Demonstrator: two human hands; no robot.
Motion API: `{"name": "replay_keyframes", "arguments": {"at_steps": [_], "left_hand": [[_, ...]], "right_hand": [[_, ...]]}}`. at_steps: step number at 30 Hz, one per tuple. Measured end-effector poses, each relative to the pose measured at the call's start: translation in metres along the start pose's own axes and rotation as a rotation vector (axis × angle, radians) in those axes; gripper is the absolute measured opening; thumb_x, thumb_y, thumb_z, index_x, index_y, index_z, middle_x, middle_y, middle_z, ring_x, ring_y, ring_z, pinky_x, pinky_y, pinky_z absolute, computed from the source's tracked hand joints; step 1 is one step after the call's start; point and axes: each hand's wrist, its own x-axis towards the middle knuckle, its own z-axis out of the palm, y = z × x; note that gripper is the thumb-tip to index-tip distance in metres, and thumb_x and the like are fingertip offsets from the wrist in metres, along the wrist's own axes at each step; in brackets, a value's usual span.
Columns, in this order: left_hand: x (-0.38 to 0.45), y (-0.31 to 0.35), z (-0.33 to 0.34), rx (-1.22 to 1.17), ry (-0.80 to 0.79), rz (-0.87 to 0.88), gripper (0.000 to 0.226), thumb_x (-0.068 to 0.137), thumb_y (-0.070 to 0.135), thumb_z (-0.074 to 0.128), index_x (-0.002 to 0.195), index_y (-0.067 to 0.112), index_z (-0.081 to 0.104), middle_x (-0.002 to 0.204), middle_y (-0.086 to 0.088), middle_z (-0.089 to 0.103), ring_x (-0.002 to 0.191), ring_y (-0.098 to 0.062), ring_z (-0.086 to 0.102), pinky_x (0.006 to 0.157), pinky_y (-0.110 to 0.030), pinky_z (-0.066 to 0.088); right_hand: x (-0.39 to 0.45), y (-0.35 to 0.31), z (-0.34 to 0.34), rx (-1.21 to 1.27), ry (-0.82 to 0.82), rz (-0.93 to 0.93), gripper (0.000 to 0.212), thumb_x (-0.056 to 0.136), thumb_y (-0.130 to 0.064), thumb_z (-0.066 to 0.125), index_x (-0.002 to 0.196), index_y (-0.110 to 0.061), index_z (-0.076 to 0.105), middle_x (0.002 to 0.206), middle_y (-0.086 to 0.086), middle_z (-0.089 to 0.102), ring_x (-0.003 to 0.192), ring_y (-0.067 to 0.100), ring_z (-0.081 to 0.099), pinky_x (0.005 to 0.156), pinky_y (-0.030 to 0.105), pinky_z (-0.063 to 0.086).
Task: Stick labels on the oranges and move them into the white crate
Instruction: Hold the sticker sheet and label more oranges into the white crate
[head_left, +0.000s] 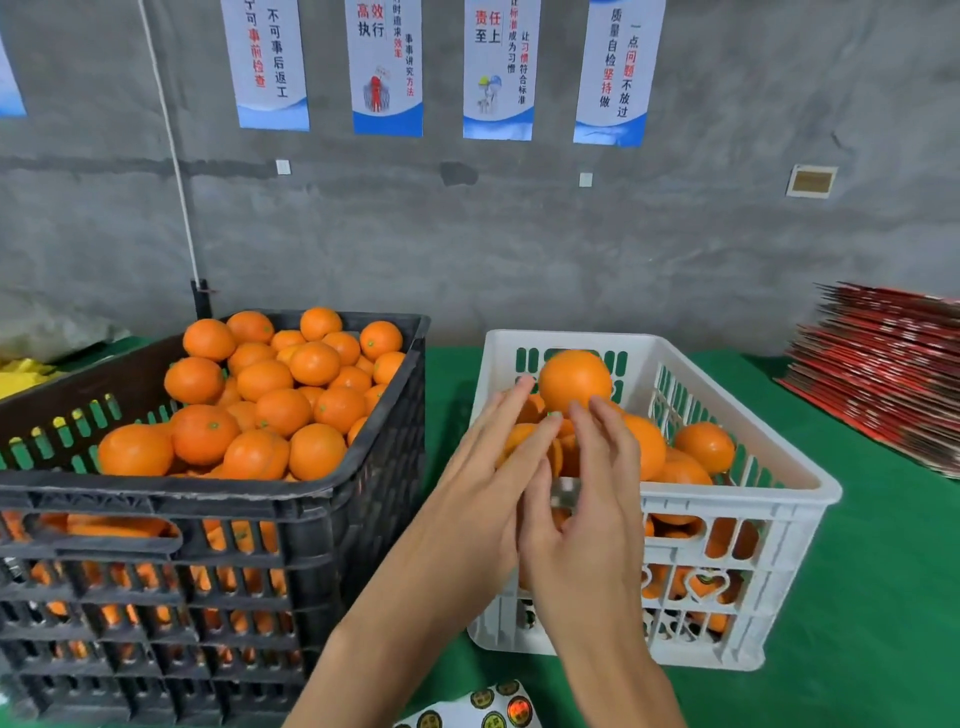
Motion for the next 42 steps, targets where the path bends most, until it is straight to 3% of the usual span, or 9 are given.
{"name": "replay_keyframes", "arguments": {"at_steps": [4,8,13,19,22,26,35,40,42], "left_hand": [[-0.006,0.007,-0.034,0.138,0.174,0.011,0.054,0.092,-0.009,0.060,0.140,0.016,0.060,0.162,-0.002,0.038,0.149,-0.018,0.039,0.119,-0.028,0.033],[0.000,-0.023,-0.088,0.249,0.308,-0.069,0.027,0.101,0.006,0.056,0.120,0.018,0.071,0.131,0.004,0.065,0.123,-0.016,0.061,0.101,-0.035,0.049],[0.026,-0.098,-0.129,0.367,-0.070,-0.505,0.018,0.096,0.013,0.067,0.110,0.022,0.075,0.115,0.006,0.075,0.108,-0.021,0.068,0.094,-0.040,0.053],[0.068,-0.154,-0.124,0.463,-0.441,-0.638,0.023,0.087,0.015,0.078,0.102,0.028,0.067,0.116,-0.002,0.071,0.109,-0.023,0.064,0.090,-0.036,0.055],[0.075,-0.168,-0.111,0.444,-0.694,-0.831,0.041,0.084,0.020,0.084,0.120,0.025,0.065,0.126,-0.008,0.063,0.106,-0.030,0.064,0.080,-0.039,0.061],[0.074,-0.177,-0.090,0.579,-0.949,-0.908,0.066,0.091,0.015,0.078,0.148,0.025,0.046,0.153,-0.014,0.044,0.113,-0.038,0.065,0.099,-0.051,0.057],[0.072,-0.178,-0.085,0.477,-0.979,-0.965,0.068,0.093,-0.002,0.071,0.149,0.017,0.037,0.148,-0.022,0.047,0.115,-0.039,0.068,0.101,-0.051,0.056],[0.074,-0.167,-0.086,0.767,-0.969,-0.825,0.056,0.097,0.019,0.071,0.143,0.005,0.042,0.132,-0.016,0.057,0.085,-0.027,0.062,0.076,-0.037,0.052],[0.074,-0.160,-0.083,0.843,-1.035,-0.799,0.053,0.102,0.023,0.064,0.148,0.004,0.044,0.140,-0.020,0.052,0.107,-0.029,0.064,0.076,-0.032,0.052]], "right_hand": [[-0.001,-0.001,0.004,0.026,-0.005,-0.066,0.038,0.100,-0.017,0.063,0.138,-0.015,0.062,0.147,-0.003,0.051,0.139,0.010,0.046,0.113,0.035,0.045],[-0.004,-0.005,0.011,0.114,-0.063,-0.057,0.027,0.099,-0.014,0.064,0.126,-0.014,0.068,0.130,-0.007,0.063,0.127,0.010,0.056,0.106,0.039,0.049],[-0.013,-0.012,0.016,0.095,-0.162,-0.037,0.026,0.100,-0.021,0.063,0.125,-0.023,0.069,0.127,-0.016,0.064,0.124,0.002,0.053,0.109,0.032,0.045],[-0.018,-0.015,0.021,0.074,-0.229,-0.023,0.027,0.098,-0.020,0.065,0.124,-0.024,0.069,0.125,-0.015,0.065,0.121,0.009,0.057,0.108,0.037,0.045],[-0.019,-0.013,0.023,0.080,-0.223,-0.025,0.027,0.097,-0.019,0.065,0.123,-0.023,0.070,0.124,-0.014,0.066,0.120,0.010,0.058,0.106,0.038,0.047],[-0.018,-0.010,0.024,0.102,-0.195,-0.028,0.025,0.097,-0.018,0.066,0.122,-0.023,0.070,0.121,-0.014,0.067,0.117,0.008,0.059,0.104,0.035,0.048],[-0.021,-0.007,0.025,0.123,-0.219,-0.012,0.025,0.098,-0.020,0.066,0.122,-0.022,0.070,0.122,-0.013,0.067,0.121,0.010,0.058,0.108,0.039,0.045],[-0.022,-0.003,0.027,0.128,-0.195,-0.048,0.023,0.099,-0.020,0.065,0.121,-0.023,0.071,0.121,-0.013,0.068,0.119,0.008,0.058,0.106,0.042,0.046],[-0.022,-0.002,0.028,0.127,-0.191,-0.068,0.019,0.099,-0.019,0.065,0.117,-0.022,0.072,0.118,-0.014,0.069,0.117,0.008,0.060,0.105,0.042,0.046]]}}
